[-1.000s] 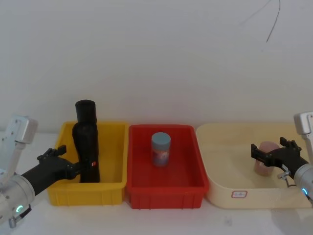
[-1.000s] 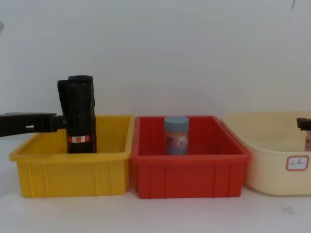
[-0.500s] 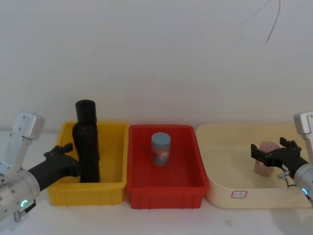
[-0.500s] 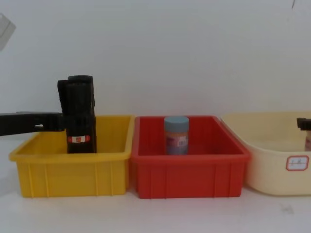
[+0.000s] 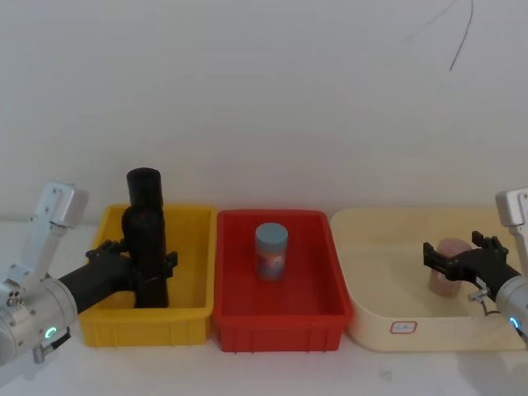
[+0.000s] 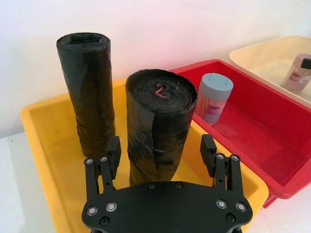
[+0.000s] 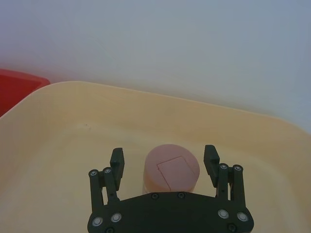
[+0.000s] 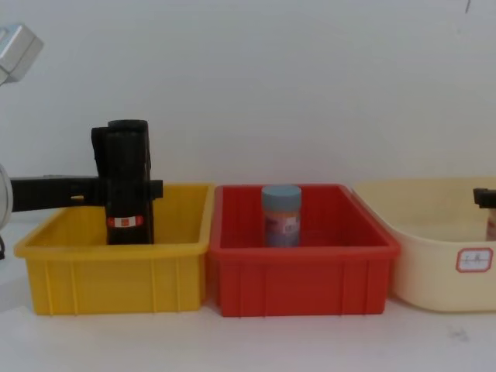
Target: Pick up the garbage bag with the one hand and transfer it to the other hand.
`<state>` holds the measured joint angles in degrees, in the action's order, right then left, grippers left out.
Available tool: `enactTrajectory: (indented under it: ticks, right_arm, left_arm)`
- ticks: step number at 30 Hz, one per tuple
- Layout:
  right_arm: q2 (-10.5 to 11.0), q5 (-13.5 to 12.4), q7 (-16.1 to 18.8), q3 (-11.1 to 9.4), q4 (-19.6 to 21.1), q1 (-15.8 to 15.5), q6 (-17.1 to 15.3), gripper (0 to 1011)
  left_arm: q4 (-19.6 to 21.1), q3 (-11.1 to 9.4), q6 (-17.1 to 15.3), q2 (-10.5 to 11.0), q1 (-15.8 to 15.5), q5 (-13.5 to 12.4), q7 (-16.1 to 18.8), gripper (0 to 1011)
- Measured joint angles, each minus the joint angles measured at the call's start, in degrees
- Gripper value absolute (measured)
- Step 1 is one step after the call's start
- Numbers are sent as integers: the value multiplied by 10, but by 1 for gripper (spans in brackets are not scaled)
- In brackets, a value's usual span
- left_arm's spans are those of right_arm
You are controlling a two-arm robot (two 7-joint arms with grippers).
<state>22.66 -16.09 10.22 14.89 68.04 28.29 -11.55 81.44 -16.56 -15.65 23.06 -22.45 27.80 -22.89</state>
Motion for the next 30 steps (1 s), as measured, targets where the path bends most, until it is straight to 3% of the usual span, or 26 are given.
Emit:
enactTrajectory:
  ticks: [30]
  right_arm:
    - [0,0,0,0,0,0,0,1001]
  left_arm:
    - [-6,-14,-1,-2,-23,-8,27,1001]
